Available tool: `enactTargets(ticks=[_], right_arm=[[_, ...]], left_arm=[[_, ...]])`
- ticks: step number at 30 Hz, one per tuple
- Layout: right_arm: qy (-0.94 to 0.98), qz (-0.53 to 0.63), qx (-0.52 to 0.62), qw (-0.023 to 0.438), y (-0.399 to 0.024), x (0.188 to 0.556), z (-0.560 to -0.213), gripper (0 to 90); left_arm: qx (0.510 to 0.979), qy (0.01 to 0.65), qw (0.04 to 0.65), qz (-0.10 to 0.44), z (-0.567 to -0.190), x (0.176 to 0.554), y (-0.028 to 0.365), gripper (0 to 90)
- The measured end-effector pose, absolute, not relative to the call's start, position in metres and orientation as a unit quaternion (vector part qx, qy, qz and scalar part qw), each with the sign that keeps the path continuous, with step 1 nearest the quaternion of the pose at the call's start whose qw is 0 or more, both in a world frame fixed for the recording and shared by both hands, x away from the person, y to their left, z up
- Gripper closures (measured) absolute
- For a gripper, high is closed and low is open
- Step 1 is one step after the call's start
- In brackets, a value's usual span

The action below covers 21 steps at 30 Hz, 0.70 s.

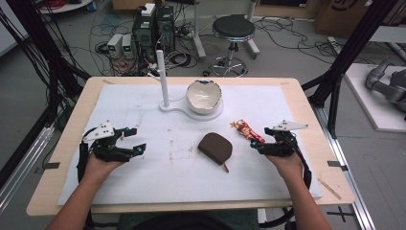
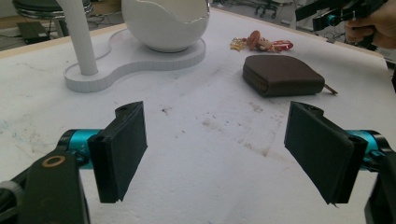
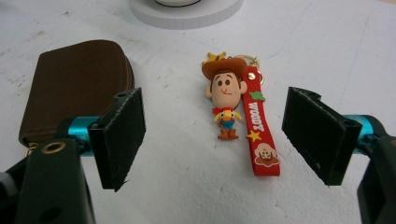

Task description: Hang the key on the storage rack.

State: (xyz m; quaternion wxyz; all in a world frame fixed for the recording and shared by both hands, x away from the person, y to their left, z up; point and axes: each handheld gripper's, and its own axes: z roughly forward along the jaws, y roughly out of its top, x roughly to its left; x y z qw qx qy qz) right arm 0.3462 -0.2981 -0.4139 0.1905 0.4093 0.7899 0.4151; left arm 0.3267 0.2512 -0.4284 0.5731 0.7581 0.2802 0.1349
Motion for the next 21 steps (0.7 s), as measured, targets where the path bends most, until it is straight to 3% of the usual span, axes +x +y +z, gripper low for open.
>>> enactTargets(ticks=[21], right_arm=[[0.802, 0.390, 0.401, 0.209, -0.290, 0.350, -0.419, 22.8]], left_arm=[[0.754, 0.274, 0.585, 0.123, -0.428, 0.334, 0.241, 21.1]])
